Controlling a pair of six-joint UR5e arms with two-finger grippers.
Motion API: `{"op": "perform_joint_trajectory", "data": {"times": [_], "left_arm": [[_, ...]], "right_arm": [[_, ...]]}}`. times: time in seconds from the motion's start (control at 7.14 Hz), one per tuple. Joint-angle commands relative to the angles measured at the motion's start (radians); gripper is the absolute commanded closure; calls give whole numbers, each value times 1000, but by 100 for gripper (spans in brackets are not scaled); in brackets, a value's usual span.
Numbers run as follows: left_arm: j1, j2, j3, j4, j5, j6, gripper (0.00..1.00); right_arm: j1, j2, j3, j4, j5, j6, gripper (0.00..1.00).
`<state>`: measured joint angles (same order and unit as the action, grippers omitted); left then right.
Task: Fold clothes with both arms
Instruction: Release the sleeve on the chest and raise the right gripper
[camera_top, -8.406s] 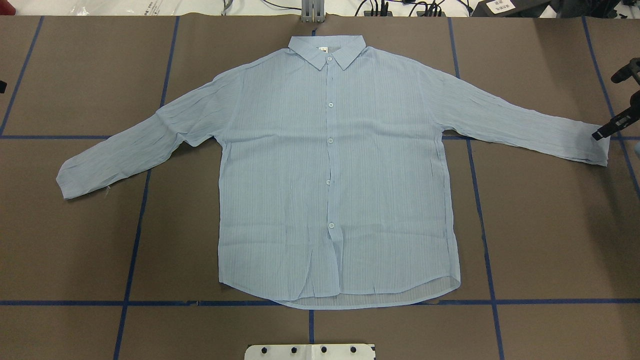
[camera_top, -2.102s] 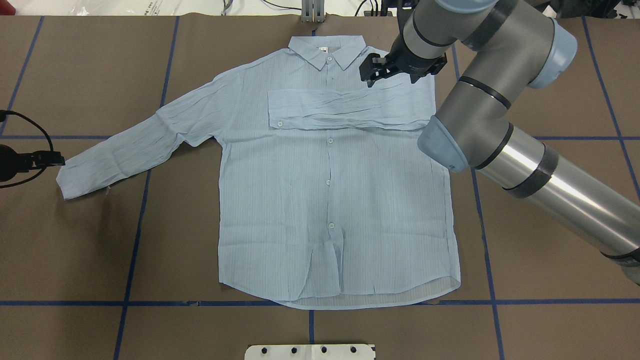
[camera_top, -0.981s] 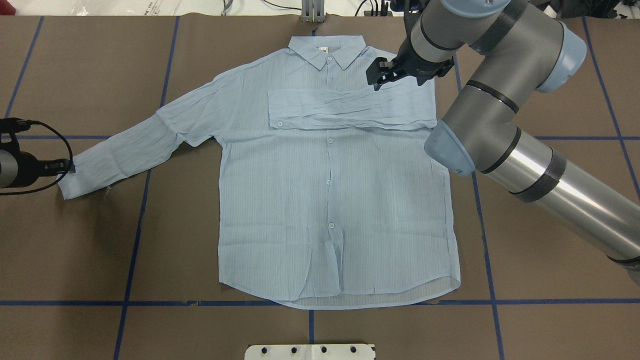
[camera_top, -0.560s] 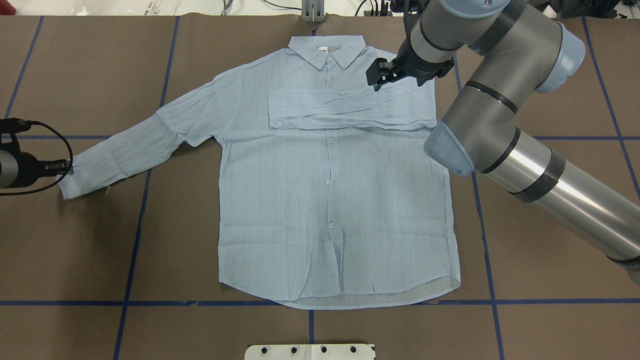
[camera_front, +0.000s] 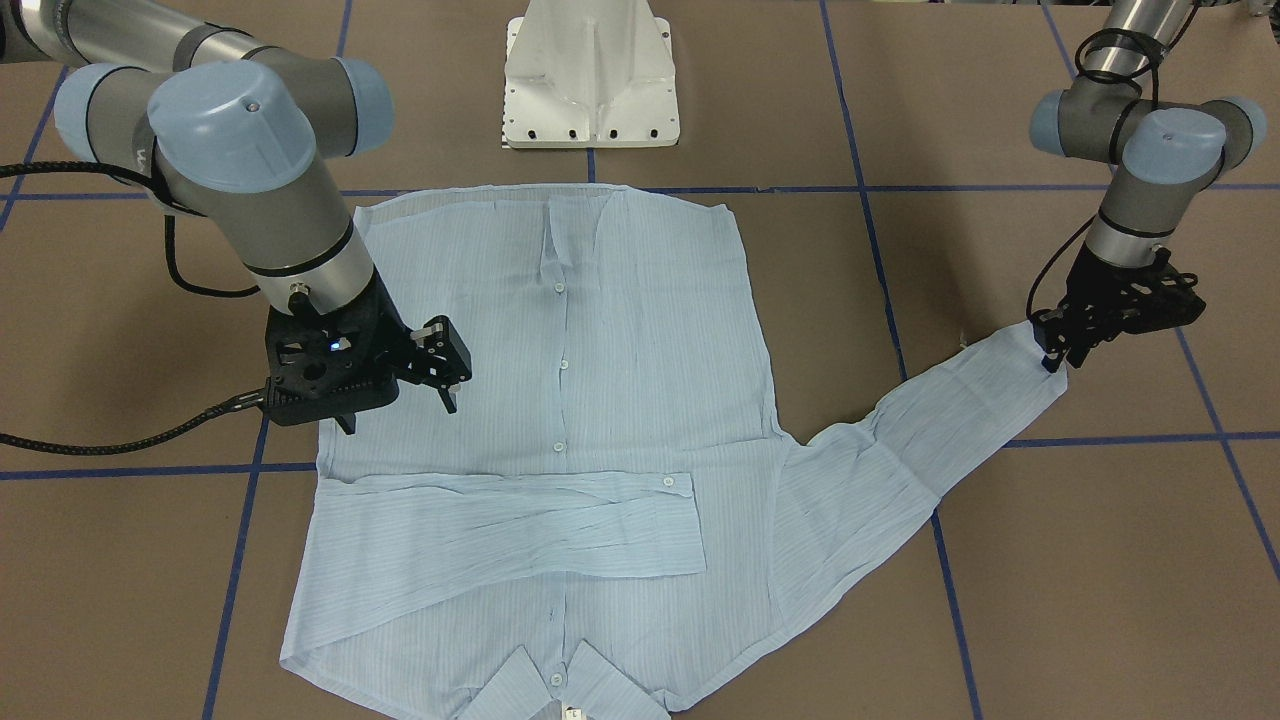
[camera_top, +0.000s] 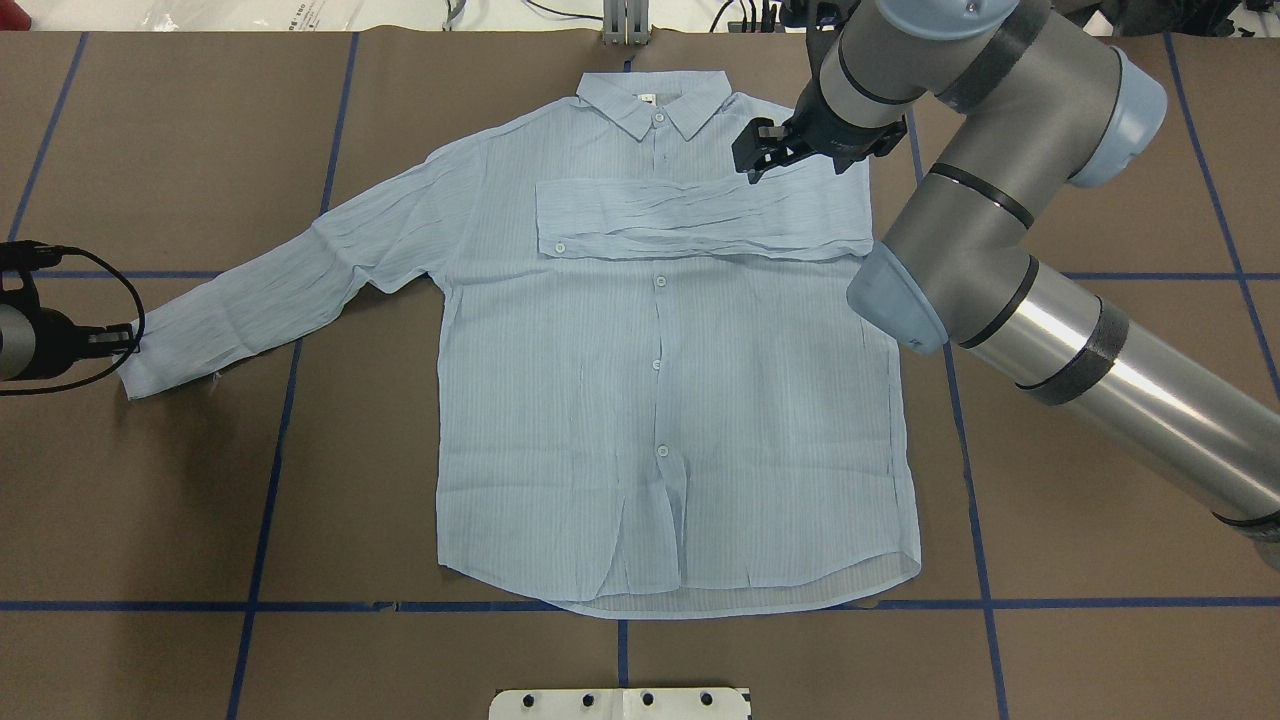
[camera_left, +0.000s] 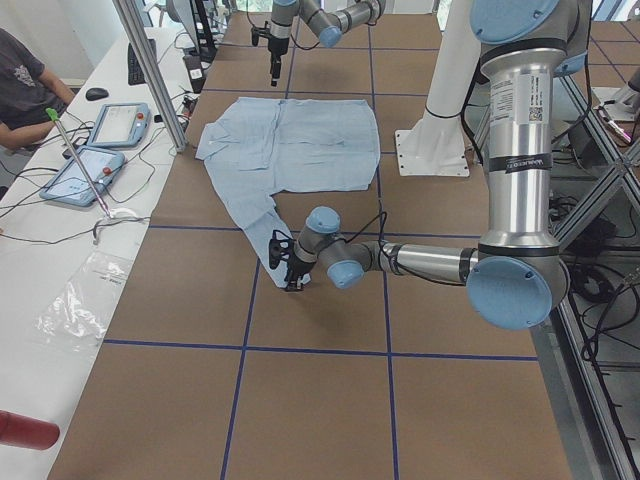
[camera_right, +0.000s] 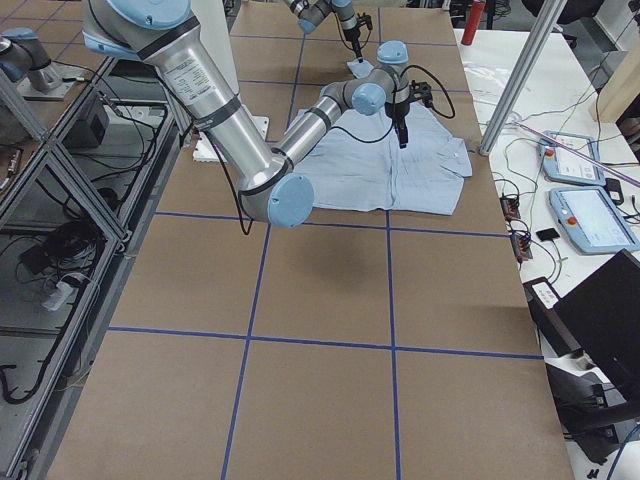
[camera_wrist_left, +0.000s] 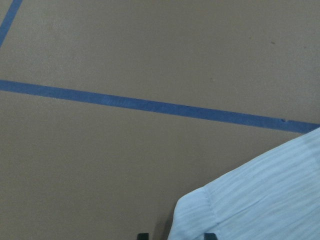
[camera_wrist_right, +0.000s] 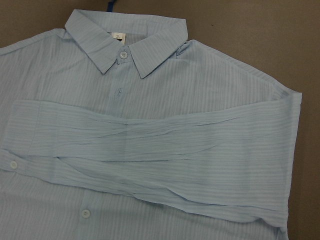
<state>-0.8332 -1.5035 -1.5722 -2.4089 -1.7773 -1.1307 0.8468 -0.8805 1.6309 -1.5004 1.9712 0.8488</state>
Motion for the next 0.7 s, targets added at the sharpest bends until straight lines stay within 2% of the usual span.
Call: {"op": "perform_joint_trajectory", "data": {"times": [0.0, 0.28, 0.42, 0.56], "left_arm": [[2, 0, -8, 2, -2, 2, 100], [0, 26, -70, 5, -8, 3, 100], [-3, 40, -156, 66, -26, 5, 100], [-9, 14, -245, 196, -40, 5, 100]], "right_arm": [[0, 0, 0, 0, 0, -1, 0], [11, -1, 3, -1, 9, -8, 0], [18, -26, 12, -6, 15, -8, 0], [29, -62, 17, -6, 17, -8, 0]]}}
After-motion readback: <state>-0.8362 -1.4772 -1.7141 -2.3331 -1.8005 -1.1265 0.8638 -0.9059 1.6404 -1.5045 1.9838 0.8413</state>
